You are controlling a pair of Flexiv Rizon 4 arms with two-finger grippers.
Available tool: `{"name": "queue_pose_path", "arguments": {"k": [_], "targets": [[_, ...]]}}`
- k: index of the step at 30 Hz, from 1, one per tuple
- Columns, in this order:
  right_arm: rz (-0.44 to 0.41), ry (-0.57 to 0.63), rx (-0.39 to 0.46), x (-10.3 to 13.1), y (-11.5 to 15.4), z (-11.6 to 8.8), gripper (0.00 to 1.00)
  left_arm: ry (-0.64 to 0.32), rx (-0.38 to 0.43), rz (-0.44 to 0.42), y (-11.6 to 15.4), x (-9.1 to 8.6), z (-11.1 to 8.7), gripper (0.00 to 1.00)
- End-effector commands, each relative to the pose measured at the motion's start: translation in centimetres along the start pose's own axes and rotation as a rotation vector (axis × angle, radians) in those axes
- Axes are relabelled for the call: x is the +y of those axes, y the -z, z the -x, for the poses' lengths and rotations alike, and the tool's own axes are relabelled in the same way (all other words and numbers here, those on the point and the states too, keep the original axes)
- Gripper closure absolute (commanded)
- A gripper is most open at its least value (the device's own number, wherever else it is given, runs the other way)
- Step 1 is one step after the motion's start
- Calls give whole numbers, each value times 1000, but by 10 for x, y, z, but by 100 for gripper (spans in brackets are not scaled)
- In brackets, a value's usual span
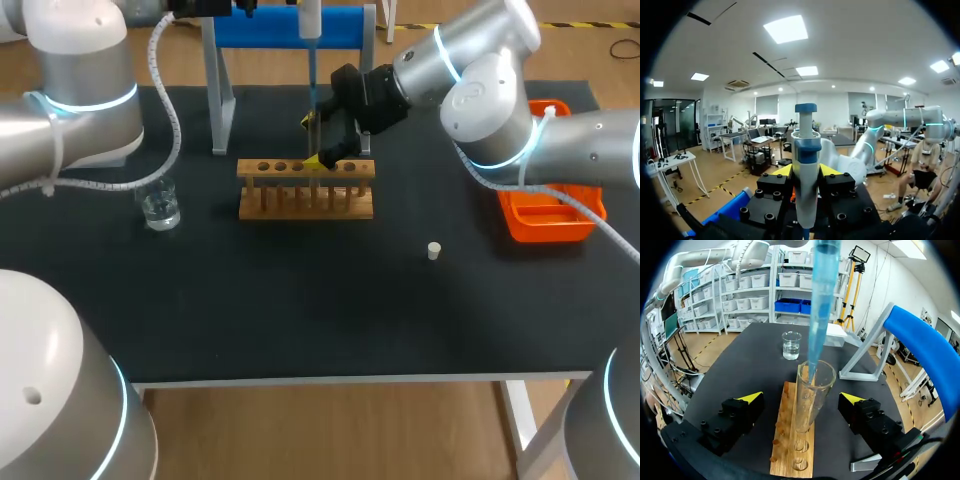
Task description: Invert the test tube, pick up the pipette, mount the tip to pipette, aspirate from beaker and dispense into the tube, eject the tip, return the pipette, and cap with the stopper.
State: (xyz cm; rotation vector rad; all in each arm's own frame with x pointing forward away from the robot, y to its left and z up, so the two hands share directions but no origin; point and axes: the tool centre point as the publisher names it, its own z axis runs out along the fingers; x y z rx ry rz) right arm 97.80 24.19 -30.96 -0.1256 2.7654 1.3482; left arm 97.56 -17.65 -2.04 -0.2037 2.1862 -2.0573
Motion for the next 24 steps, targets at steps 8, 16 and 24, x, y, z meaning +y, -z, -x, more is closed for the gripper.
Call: {"name": "queue_pose_path", "arguments": {"k": [8, 16, 24], "targets": [[-2, 0, 3, 0, 1, 0, 0, -1, -9, 1, 4, 4, 7, 100], [-2, 0, 3, 0, 1, 0, 0, -1, -14, 0, 3, 5, 12, 100], [-2, 0, 3, 0, 1, 0, 0, 0, -7, -8, -1, 4, 13, 100]]}}
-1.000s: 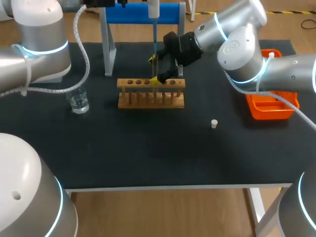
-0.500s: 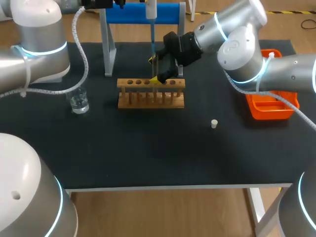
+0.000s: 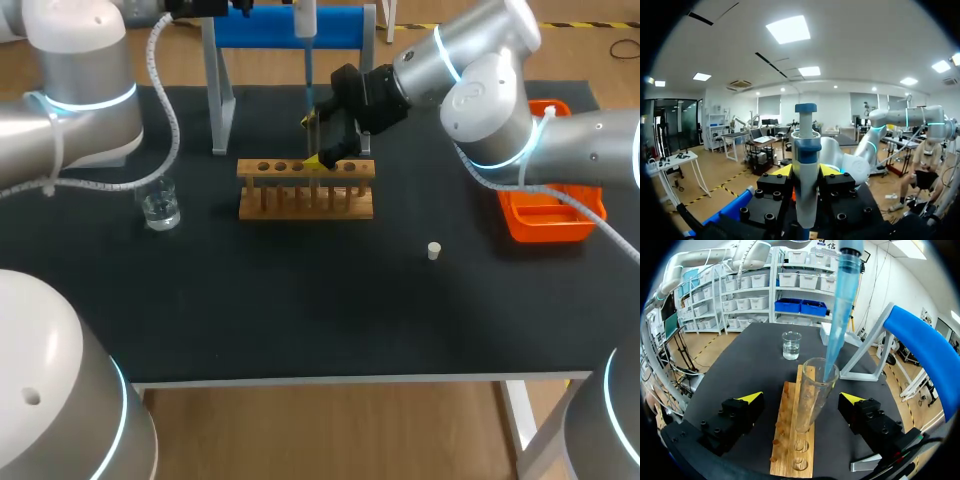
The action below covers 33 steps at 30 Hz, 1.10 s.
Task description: Invert the test tube, pick up the pipette, mount the tip to pipette, aspirate from beaker and dispense into the tube, eject the tip, return the pipette, and cap with the stopper.
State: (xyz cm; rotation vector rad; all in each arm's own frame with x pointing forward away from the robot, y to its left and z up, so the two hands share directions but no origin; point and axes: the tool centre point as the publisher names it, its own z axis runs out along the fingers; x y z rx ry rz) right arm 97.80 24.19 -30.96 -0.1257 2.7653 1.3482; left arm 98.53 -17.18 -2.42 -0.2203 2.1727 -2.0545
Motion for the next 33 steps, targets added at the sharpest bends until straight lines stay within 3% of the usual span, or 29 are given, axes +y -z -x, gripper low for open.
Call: {"name": "queue_pose_path", "arguments": {"k": [1, 19, 33], "targets": [[-2, 0, 3, 0, 1, 0, 0, -2, 13, -5, -5, 0, 2, 100], [-2, 0, 3, 0, 1, 0, 0, 11, 44, -7, -8, 5, -15, 100], [-2, 0, 3, 0, 1, 0, 0, -1, 10, 15, 0, 8, -13, 100]]}}
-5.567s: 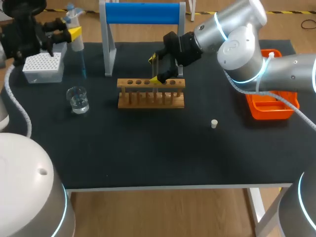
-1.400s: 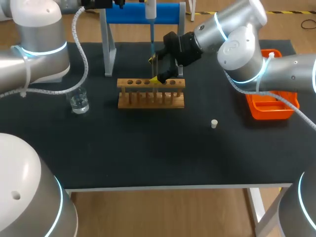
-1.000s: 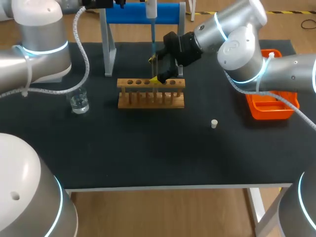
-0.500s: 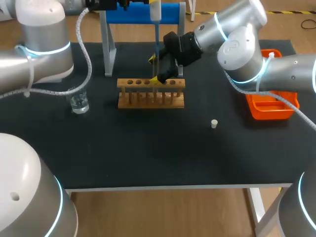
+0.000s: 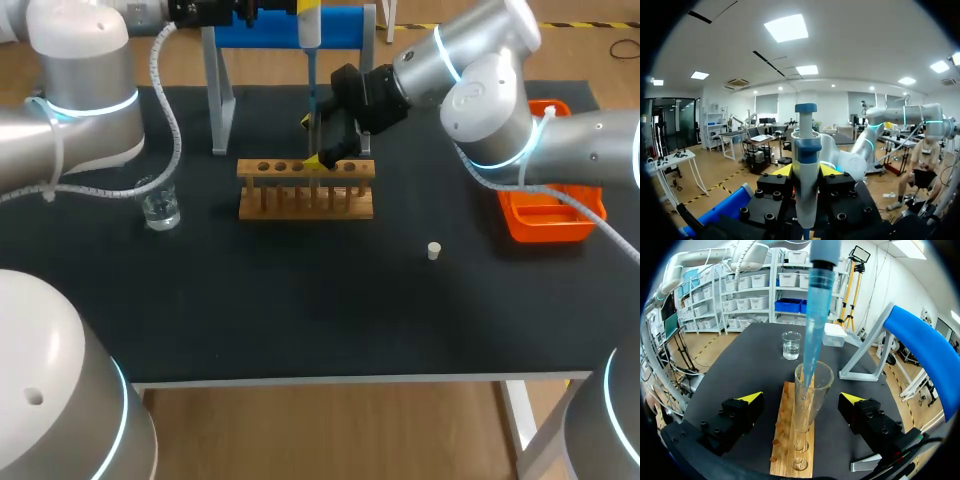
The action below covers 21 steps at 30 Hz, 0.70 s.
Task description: Invert the test tube, pick up the pipette, mount the tip to pipette, aspirate from beaker and dispense into the tube, eject the tip, return the pipette, and cap with the stopper.
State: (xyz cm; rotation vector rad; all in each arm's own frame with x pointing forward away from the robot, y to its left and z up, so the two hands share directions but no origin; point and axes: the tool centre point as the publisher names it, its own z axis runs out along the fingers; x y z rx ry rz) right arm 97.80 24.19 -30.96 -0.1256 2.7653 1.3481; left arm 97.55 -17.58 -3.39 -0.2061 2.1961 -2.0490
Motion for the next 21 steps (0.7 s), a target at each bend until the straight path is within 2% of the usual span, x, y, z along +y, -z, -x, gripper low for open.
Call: {"name": "queue_pose_path", "arguments": {"k": [1, 11, 21], "targets": [[-2, 0, 3, 0, 1, 0, 0, -2, -8, 2, 3, -1, -2, 100], [-2, 0, 3, 0, 1, 0, 0, -45, -13, -38, 4, -5, 2, 100], [-2, 0, 3, 0, 1, 0, 0, -39, -7, -43, 3, 0, 1, 100]]}}
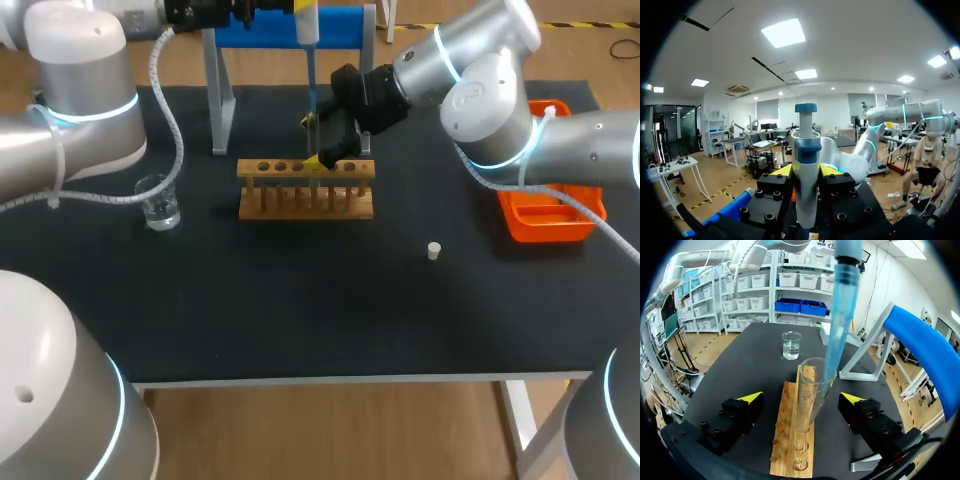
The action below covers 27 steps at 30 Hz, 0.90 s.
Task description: Invert the test tube, pick up the pipette, mount the tip to pipette, aspirate from beaker and dispense into the tube, eject the tip, return the pipette, and cap with the stopper.
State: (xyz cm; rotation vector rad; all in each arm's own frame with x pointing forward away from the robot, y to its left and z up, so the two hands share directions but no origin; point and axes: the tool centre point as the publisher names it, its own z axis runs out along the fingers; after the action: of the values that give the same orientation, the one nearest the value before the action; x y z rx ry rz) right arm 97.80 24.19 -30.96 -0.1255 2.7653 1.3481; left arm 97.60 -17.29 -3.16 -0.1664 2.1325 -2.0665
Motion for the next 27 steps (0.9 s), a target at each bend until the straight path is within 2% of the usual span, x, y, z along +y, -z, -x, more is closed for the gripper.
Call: {"name": "queue_pose_path", "arguments": {"k": [1, 27], "targets": [[-2, 0, 3, 0, 1, 0, 0, 1, 3, 0, 0, 2, 0, 100], [-2, 0, 3, 0, 1, 0, 0, 13, 1, 17, -3, 17, 0, 100]]}}
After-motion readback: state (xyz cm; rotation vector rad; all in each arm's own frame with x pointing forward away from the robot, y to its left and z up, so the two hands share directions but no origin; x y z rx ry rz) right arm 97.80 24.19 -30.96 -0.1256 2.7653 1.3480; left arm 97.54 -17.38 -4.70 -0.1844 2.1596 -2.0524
